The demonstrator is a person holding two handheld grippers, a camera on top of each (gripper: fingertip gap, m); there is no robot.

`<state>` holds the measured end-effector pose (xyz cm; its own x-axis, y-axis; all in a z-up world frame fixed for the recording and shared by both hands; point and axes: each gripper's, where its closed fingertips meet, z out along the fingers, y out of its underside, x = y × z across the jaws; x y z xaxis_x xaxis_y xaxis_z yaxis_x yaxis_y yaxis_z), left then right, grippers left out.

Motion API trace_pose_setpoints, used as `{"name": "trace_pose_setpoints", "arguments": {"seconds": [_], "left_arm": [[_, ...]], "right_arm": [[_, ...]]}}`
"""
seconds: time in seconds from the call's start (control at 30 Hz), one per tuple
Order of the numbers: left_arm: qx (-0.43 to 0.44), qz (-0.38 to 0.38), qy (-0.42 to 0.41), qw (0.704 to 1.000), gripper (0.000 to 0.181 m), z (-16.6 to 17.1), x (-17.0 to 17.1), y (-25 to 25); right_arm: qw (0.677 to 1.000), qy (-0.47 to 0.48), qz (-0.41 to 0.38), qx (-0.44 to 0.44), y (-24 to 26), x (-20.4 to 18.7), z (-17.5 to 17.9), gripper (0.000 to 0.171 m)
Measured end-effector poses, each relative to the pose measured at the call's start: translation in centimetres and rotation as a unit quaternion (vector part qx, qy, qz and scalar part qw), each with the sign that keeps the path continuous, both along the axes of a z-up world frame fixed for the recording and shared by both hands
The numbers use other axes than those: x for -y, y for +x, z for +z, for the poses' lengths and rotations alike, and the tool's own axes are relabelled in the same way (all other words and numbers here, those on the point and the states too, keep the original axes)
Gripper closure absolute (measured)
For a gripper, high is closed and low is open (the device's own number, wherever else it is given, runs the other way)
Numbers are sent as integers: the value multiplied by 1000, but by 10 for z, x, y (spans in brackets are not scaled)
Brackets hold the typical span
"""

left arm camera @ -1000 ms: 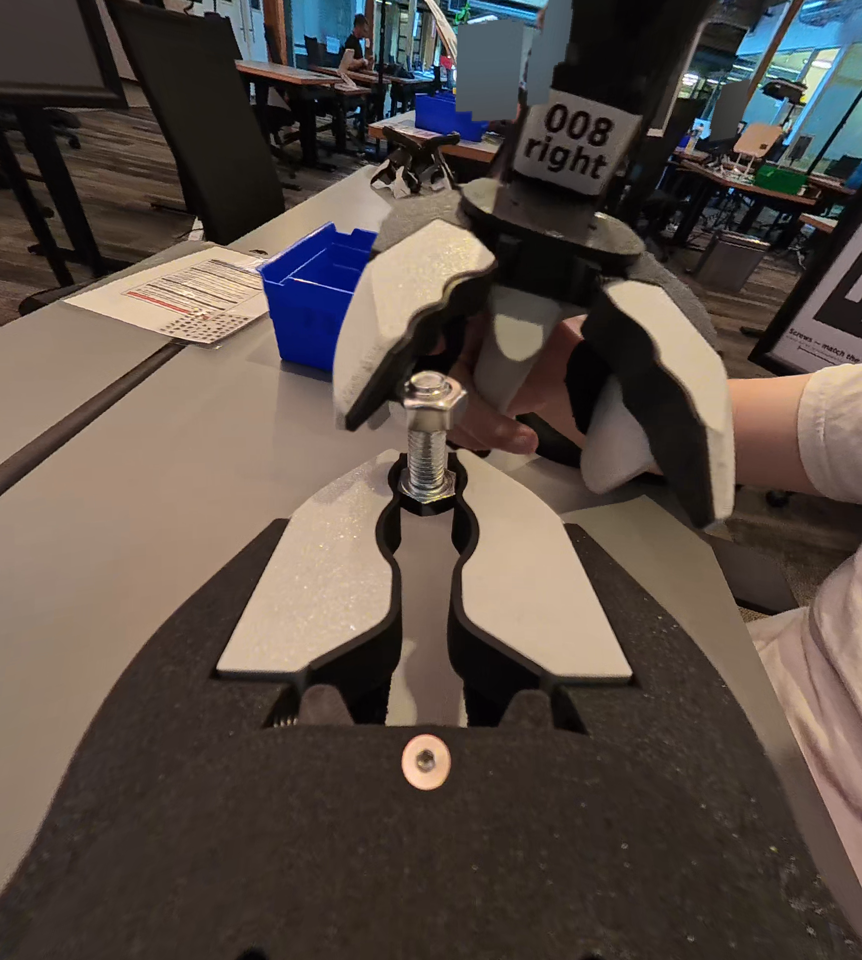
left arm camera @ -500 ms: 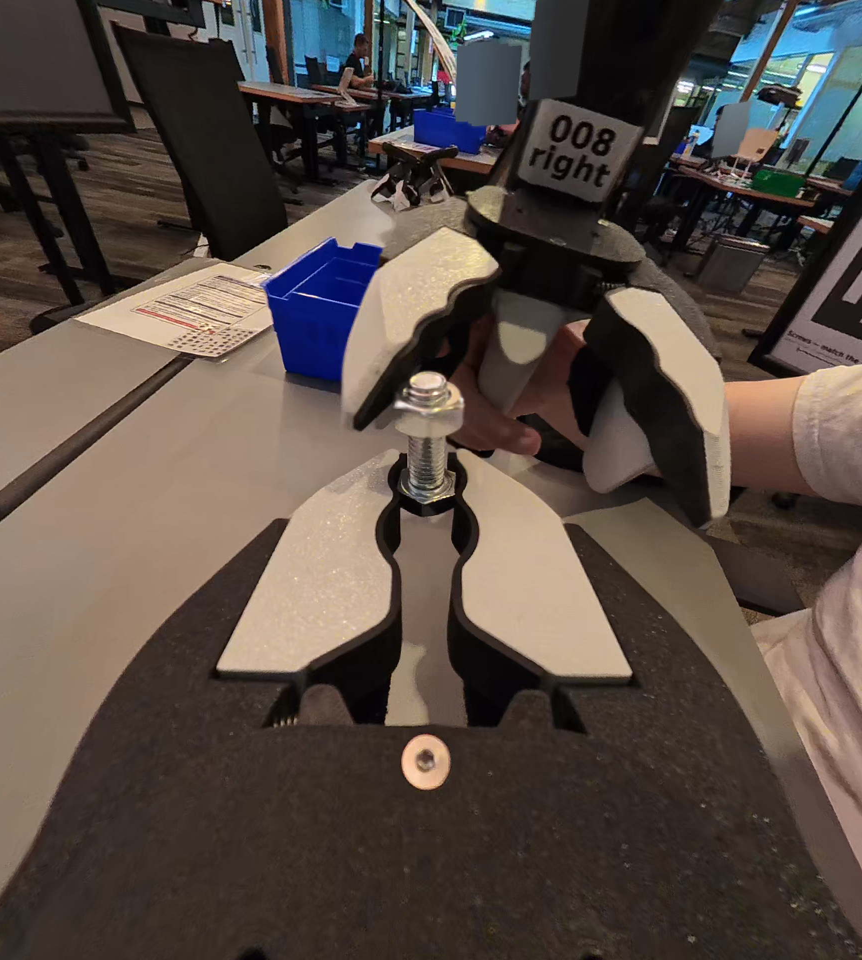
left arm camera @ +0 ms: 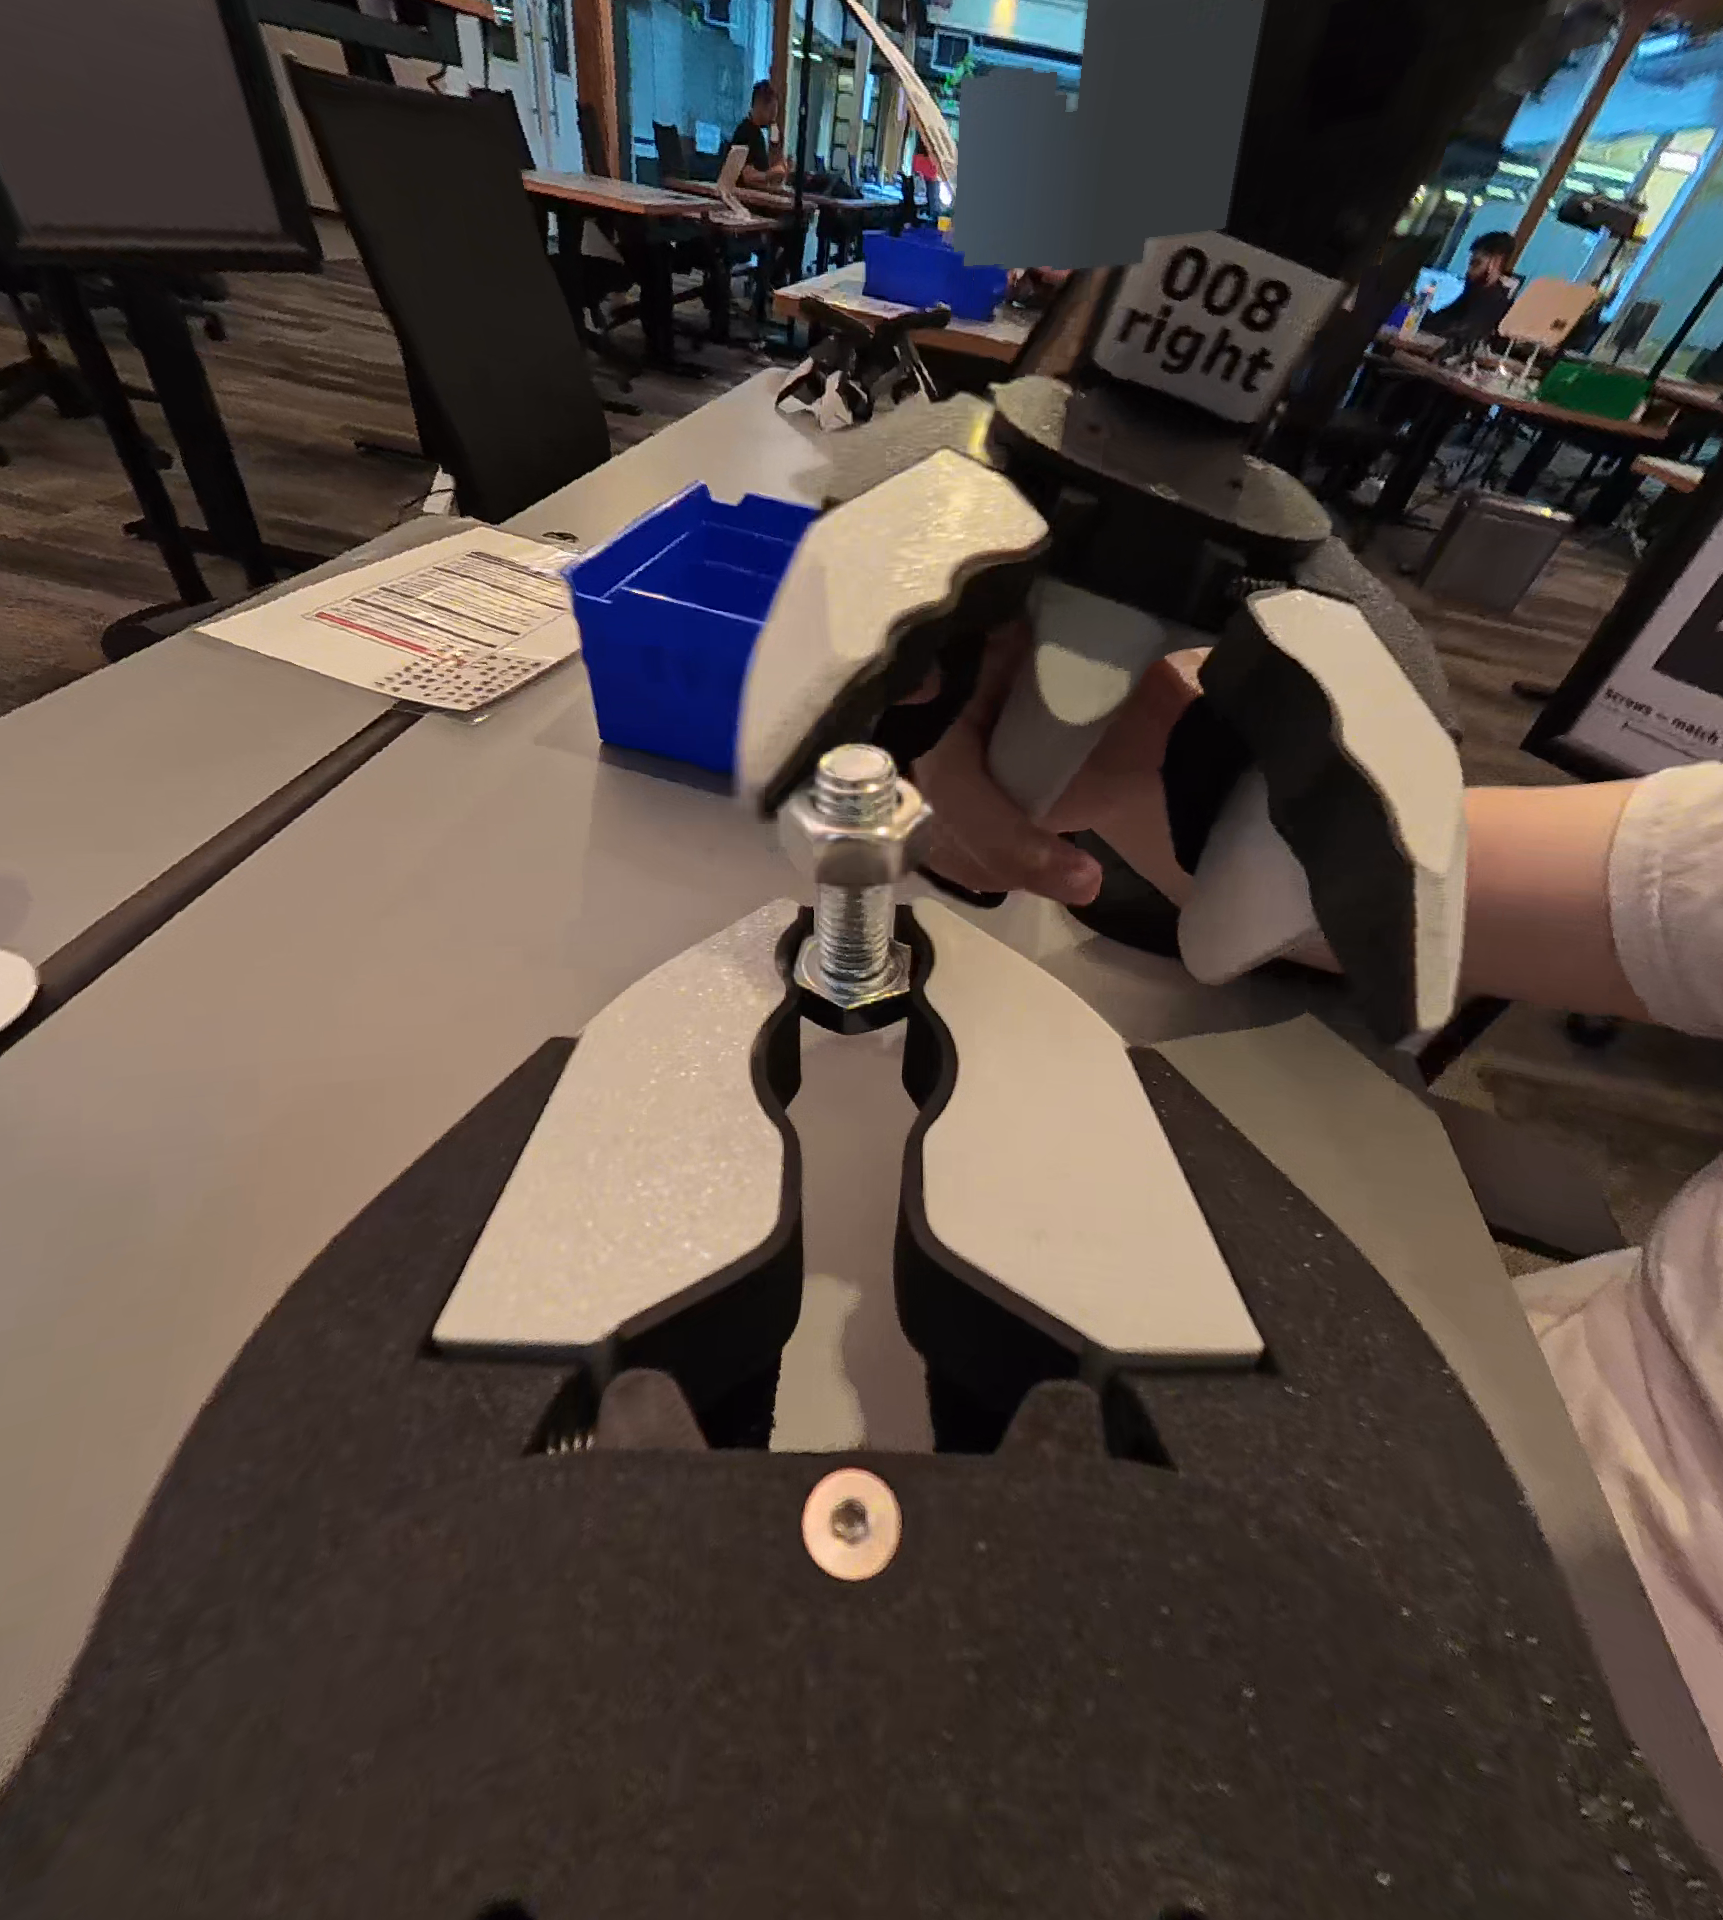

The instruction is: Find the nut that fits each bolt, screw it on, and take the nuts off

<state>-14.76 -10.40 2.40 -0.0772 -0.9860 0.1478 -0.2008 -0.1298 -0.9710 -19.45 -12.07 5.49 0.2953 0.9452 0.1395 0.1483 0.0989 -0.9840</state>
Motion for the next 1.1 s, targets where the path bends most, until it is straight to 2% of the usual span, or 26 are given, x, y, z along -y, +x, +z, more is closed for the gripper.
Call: {"name": "trace_pose_setpoints", "arguments": {"seconds": [0.03, 0.07, 0.1, 0.27, 0.47, 0.57, 0.7, 0.83, 0.93, 1.1], "left_arm": [[5, 7, -6, 1000, 167, 1, -5, -3], [10, 15, -12, 1000, 167, 3, -10, -6], [15, 16, -18, 1000, 167, 4, -12, -8], [9, -9, -6, 1000, 167, 3, 0, -2], [1, -5, 4, 1000, 167, -1, 2, 1], [11, 5, -4, 1000, 167, 4, -5, -4], [11, -5, -5, 1000, 167, 5, 1, -2], [-3, -18, 9, 1000, 167, -1, 11, 5], [-6, -2, 14, 1000, 167, -1, 5, 3], [10, 5, -3, 1000, 167, 4, -3, -3]], "right_arm": [[1000, 0, -3, 2, 4, -1, 1, 94], [1000, -3, 9, 0, 7, 1, 2, 110], [1000, -11, 16, -12, 8, 2, 5, 116], [999, -7, -19, -37, 7, -9, 7, 103], [999, -27, 8, -44, 1, -2, 7, 98], [998, -31, 17, -44, 11, 0, 11, 119], [997, -32, -2, -73, 13, -7, 17, 108], [998, -32, 10, -48, 0, -2, 7, 99], [999, -19, 8, -30, -3, 0, 4, 94], [999, -18, -4, -50, 9, -5, 12, 107]]}}
